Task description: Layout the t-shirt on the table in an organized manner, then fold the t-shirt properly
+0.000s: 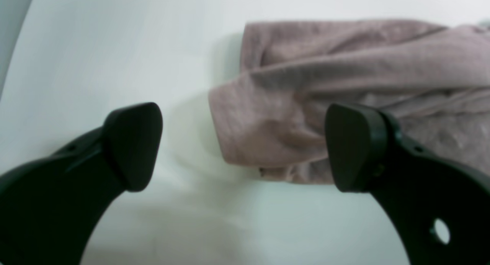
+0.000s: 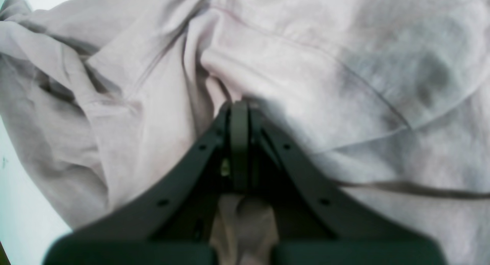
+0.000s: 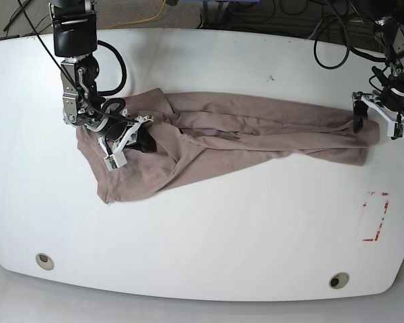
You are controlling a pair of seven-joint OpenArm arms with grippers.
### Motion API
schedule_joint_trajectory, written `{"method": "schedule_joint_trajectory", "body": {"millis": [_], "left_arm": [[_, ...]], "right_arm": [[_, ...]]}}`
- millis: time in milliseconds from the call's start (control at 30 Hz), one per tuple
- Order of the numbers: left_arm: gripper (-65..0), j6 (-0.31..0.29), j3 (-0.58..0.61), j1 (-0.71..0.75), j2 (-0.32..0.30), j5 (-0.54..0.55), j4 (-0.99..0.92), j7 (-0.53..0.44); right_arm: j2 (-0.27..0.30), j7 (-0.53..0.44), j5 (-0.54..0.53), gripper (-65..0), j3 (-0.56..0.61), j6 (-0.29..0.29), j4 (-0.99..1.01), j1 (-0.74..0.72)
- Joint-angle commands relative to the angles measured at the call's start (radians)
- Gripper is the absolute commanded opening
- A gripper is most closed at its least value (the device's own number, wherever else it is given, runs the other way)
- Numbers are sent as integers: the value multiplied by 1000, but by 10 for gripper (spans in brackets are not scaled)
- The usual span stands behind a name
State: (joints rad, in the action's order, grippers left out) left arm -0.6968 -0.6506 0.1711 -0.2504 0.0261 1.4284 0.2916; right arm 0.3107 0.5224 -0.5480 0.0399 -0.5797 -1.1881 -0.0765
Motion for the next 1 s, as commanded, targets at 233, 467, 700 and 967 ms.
{"method": "schedule_joint_trajectory", "body": {"millis": [233, 467, 700, 967], "left_arm": [[0, -1, -5, -8, 0, 16, 16, -25], [0, -1, -5, -8, 1, 16, 15, -25], [-83, -1, -4, -11, 1, 16, -39, -25], [-112, -1, -4, -12, 1, 18, -74, -25]], "right_arm": [[6, 87, 64, -650, 7, 16, 12, 13], [8, 87, 64, -650, 7, 14, 12, 13], [8, 87, 64, -650, 7, 14, 12, 13], [8, 87, 64, -650, 7, 14, 12, 13]]}}
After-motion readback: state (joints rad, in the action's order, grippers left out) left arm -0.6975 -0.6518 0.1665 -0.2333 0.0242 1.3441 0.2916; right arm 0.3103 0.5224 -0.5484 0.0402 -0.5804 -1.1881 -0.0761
